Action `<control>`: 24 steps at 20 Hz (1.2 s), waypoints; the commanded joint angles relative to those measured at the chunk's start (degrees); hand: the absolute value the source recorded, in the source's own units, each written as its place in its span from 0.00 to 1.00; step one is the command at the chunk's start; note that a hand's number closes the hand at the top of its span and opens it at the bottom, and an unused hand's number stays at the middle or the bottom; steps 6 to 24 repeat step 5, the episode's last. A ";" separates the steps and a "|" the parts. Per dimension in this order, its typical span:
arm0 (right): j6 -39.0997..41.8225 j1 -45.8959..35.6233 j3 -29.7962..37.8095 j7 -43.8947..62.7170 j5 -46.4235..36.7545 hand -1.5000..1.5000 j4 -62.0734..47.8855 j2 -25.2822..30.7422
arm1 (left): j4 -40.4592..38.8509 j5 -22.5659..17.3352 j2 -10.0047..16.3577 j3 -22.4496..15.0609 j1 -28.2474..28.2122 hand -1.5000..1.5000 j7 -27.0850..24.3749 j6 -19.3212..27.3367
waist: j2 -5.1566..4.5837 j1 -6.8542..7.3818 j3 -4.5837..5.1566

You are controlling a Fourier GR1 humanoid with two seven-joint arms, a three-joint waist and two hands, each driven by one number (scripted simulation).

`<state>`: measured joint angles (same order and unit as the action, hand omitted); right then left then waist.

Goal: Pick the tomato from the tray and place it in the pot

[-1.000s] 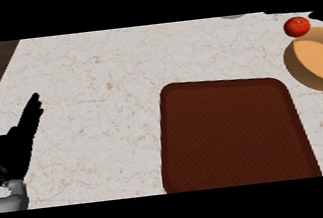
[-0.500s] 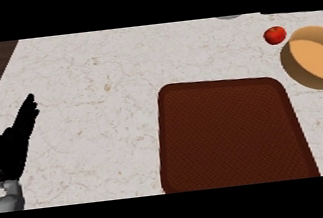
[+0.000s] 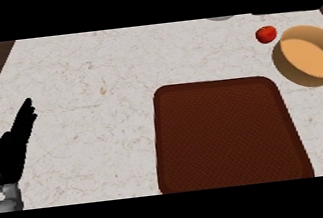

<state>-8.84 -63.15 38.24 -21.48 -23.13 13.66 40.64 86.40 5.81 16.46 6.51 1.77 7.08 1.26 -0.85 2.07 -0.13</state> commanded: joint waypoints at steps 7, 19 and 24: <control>10.11 8.61 2.63 -3.06 6.39 0.00 3.75 3.30 | 3.55 1.57 -1.38 -0.02 -4.14 0.50 1.28 1.51 | 1.08 -2.16 0.13; 10.11 8.61 2.63 -3.06 6.39 0.00 3.75 3.30 | 3.55 1.57 -1.38 -0.02 -4.14 0.50 1.28 1.51 | 1.08 -2.16 0.13; 10.11 8.61 2.63 -3.06 6.39 0.00 3.75 3.30 | 3.55 1.57 -1.38 -0.02 -4.14 0.50 1.28 1.51 | 1.08 -2.16 0.13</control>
